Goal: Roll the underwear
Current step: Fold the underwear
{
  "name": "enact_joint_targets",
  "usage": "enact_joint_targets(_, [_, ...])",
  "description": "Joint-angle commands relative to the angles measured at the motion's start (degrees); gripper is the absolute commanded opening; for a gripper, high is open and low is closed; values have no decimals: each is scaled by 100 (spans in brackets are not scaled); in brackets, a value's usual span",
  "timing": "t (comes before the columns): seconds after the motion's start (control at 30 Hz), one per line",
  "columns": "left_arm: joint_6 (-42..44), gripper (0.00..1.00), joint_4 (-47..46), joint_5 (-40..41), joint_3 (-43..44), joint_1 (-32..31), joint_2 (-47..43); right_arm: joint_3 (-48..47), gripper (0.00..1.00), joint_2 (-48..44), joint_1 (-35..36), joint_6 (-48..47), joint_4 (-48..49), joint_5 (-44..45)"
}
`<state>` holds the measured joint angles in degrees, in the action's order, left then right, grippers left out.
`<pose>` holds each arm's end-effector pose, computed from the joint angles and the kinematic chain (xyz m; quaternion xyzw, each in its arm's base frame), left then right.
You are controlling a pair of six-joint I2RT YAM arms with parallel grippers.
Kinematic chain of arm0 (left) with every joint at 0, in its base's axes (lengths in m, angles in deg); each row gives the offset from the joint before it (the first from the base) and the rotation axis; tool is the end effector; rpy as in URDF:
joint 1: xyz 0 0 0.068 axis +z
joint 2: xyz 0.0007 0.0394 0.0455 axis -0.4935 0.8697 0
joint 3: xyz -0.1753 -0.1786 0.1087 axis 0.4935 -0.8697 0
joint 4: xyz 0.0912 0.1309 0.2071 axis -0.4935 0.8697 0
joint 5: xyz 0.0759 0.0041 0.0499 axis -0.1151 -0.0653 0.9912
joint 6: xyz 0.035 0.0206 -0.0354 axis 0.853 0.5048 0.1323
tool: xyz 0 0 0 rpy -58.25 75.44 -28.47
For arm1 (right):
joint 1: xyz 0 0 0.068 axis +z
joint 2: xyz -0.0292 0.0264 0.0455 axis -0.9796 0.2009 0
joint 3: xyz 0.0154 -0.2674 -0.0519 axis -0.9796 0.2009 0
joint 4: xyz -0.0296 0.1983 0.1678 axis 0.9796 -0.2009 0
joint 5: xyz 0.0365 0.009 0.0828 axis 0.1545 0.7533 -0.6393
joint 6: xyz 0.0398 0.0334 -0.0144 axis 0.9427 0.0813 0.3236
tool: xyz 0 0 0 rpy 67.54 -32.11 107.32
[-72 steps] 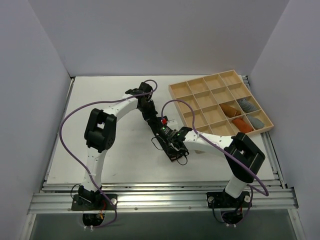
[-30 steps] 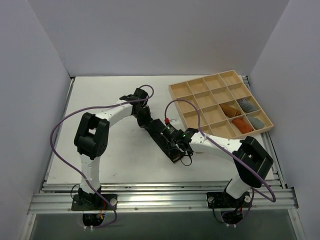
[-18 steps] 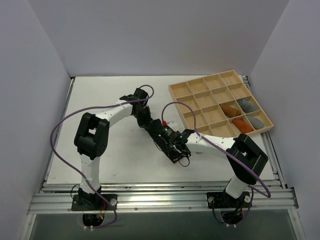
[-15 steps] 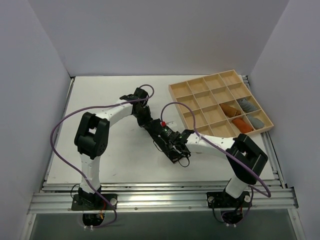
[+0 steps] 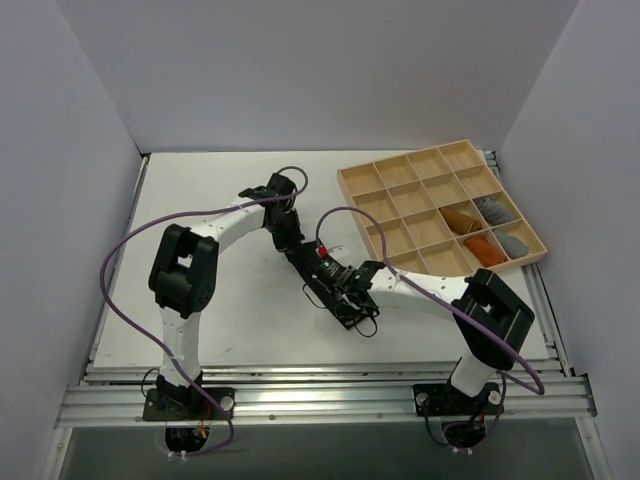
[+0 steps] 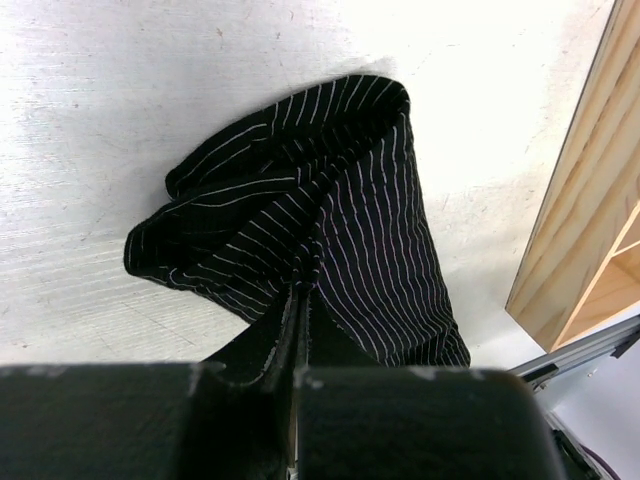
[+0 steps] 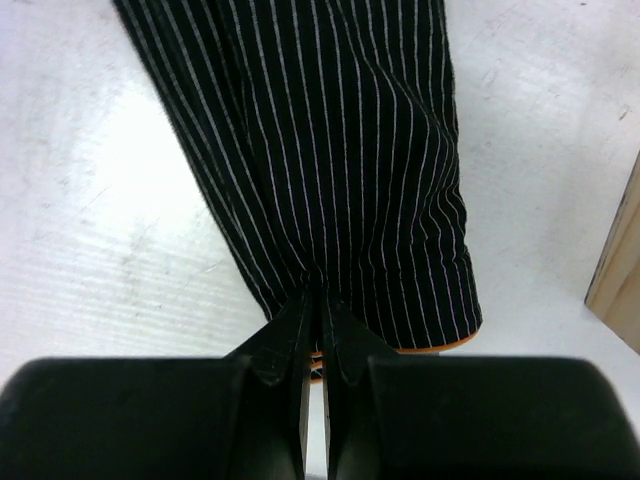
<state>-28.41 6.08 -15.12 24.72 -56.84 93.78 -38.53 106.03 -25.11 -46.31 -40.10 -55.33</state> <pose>0.3789 -0.2050 0.1857 -0.0903 0.9695 -0.2078 0.0930 0.2006 0.2590 0.1751 -0.1665 0.9418 0.1259 0.2633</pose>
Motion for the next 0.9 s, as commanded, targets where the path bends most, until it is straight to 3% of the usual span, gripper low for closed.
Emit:
enact_joint_targets(0.0, [127,2,68,143,225,37,22,-208,0,-311,172,83,-533,59])
enact_joint_targets(0.53, [197,2,-19,266,-171,46,-57,-112,0,-601,418,382,-499,-55])
enact_joint_targets(0.87, [171,2,-116,363,-504,46,-180,591,0,-408,805,874,143,-345])
